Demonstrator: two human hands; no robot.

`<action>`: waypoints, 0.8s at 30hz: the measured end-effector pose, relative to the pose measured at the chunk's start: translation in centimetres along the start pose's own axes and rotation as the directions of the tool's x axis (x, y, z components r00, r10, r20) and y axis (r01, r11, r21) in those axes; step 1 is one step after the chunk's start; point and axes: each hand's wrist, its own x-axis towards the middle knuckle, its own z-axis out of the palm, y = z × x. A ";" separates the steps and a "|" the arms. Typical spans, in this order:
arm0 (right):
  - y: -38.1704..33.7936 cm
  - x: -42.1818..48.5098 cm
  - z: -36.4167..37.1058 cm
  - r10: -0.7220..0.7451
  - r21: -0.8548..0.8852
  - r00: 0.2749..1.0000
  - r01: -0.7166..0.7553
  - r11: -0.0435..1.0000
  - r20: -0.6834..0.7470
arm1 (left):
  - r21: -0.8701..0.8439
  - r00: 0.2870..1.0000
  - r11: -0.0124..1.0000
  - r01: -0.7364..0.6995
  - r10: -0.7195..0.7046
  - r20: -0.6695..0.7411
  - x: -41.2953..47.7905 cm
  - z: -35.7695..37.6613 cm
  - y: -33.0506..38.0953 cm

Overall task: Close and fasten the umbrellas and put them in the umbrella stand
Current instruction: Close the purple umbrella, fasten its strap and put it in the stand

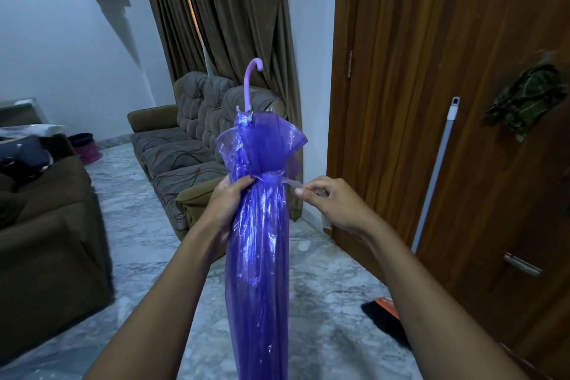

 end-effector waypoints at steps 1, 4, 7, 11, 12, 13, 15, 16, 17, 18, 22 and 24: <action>0.0 0.0 0.0 0.001 -0.006 1.000 -0.001 1.000 0.009 | 0.006 1.000 1.000 0.002 -0.002 -0.004 0.1 -0.1 -0.1; -0.2 -0.1 0.1 0.004 0.061 0.998 -0.008 0.998 0.063 | -0.008 1.000 1.000 -0.012 0.012 -0.009 0.2 -0.3 -0.4; -0.4 0.1 0.9 0.069 0.255 0.995 -0.085 0.963 0.070 | 0.032 0.999 0.999 -0.037 0.038 -0.039 0.4 -0.5 -0.7; -0.5 0.2 2.6 0.192 0.542 0.978 -0.208 0.814 0.087 | 0.113 0.989 0.989 -0.099 0.110 -0.095 0.9 -0.6 -1.1; -0.5 0.2 3.2 0.199 0.551 0.975 -0.221 0.805 0.099 | 0.120 0.990 0.988 -0.093 0.104 -0.092 1.0 -0.5 -1.1; -0.6 0.0 3.9 0.205 0.558 0.973 -0.230 0.798 0.108 | 0.114 0.991 0.989 -0.097 0.106 -0.078 1.0 -0.5 -1.3; -0.9 -0.1 5.3 0.214 0.602 0.971 -0.232 0.764 0.102 | 0.081 0.989 0.988 -0.135 0.139 -0.049 1.0 -0.4 -1.6; -1.0 -0.1 5.8 0.214 0.627 0.972 -0.228 0.745 0.099 | 0.073 0.987 0.986 -0.150 0.154 -0.042 0.8 -0.2 -1.7; -1.2 -0.1 6.2 0.223 0.622 0.971 -0.230 0.749 0.090 | 0.086 0.985 0.983 -0.160 0.164 -0.045 0.8 -0.1 -1.8; -1.3 0.0 6.5 0.230 0.598 0.970 -0.228 0.768 0.075 | 0.124 0.983 0.978 -0.167 0.176 -0.062 0.9 0.0 -2.0; -1.8 0.2 7.2 0.246 0.564 0.968 -0.233 0.792 0.054 | 0.581 0.911 0.787 -0.206 0.372 -0.180 1.4 0.5 -2.8; -1.6 0.2 7.3 0.259 0.571 0.965 -0.232 0.788 0.036 | 0.750 0.805 0.612 -0.250 0.562 -0.190 1.0 0.7 -3.0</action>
